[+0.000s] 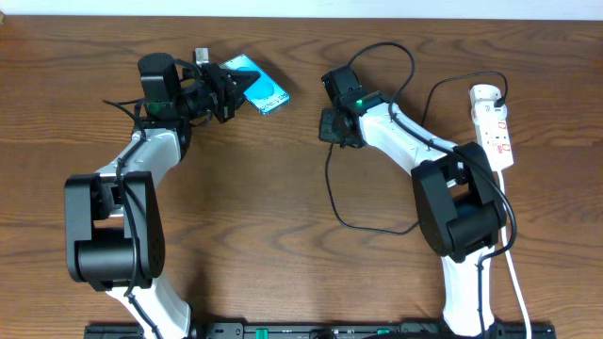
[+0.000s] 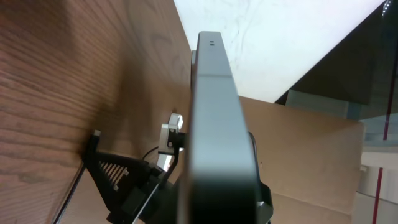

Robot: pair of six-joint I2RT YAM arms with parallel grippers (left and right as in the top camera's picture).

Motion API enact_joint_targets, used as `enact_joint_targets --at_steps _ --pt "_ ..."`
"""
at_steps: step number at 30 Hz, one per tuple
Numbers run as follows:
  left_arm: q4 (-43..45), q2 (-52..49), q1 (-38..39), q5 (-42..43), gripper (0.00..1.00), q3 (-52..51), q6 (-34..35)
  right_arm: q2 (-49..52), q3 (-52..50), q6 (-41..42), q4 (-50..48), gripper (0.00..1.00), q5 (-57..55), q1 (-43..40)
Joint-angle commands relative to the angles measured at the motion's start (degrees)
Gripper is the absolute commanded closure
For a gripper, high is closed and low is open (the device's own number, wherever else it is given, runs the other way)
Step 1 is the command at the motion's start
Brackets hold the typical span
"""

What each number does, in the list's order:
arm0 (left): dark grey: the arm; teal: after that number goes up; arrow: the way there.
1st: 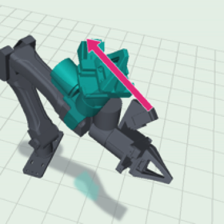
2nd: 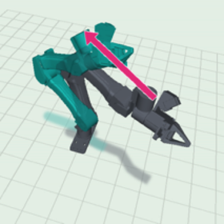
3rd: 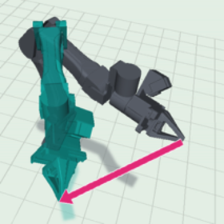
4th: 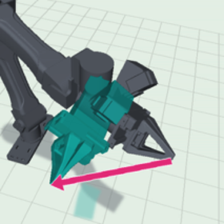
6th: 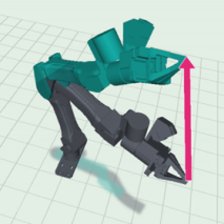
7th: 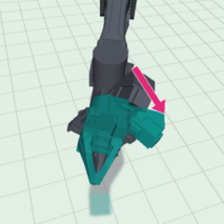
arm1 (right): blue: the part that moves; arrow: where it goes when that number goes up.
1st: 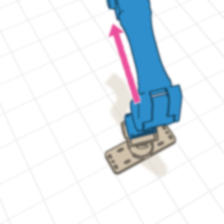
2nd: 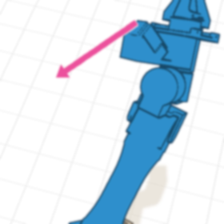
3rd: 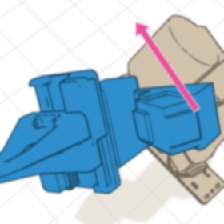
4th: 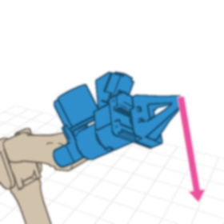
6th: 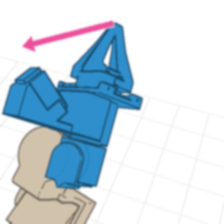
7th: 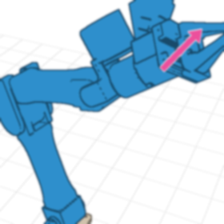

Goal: Plug charger to phone and switch on socket
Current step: 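Grasp the black cable's USB-C plug end with the right gripper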

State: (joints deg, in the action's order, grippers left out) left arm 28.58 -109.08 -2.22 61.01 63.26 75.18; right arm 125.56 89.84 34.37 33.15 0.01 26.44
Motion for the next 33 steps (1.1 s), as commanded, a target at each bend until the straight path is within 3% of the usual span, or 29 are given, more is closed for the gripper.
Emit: enact_joint_targets --at_steps 1,6,10,15,21,33 --pt "0.6 1.1 0.0 1.6 0.93 0.3 -0.5 2.0 0.4 -1.5 0.4 0.99 1.9 0.4" --pt "0.6 1.1 0.0 2.9 0.93 0.3 -0.5 -1.9 0.9 -17.2 2.1 0.99 18.9 -2.6" --pt "0.7 1.1 0.0 3.6 0.93 0.3 -0.5 -6.8 0.9 -26.1 8.5 0.99 15.1 -4.5" --pt "0.6 1.1 0.0 4.6 0.93 0.3 -0.5 -6.4 0.5 -27.4 14.6 0.99 3.9 -2.8" --pt "0.7 1.1 0.0 4.6 0.93 0.3 -0.5 -4.4 -0.4 -26.9 15.3 0.99 -3.0 2.0" --pt "0.7 1.1 0.0 5.7 0.93 0.3 -0.5 -0.2 -0.7 -25.2 15.5 0.99 -2.6 3.5"
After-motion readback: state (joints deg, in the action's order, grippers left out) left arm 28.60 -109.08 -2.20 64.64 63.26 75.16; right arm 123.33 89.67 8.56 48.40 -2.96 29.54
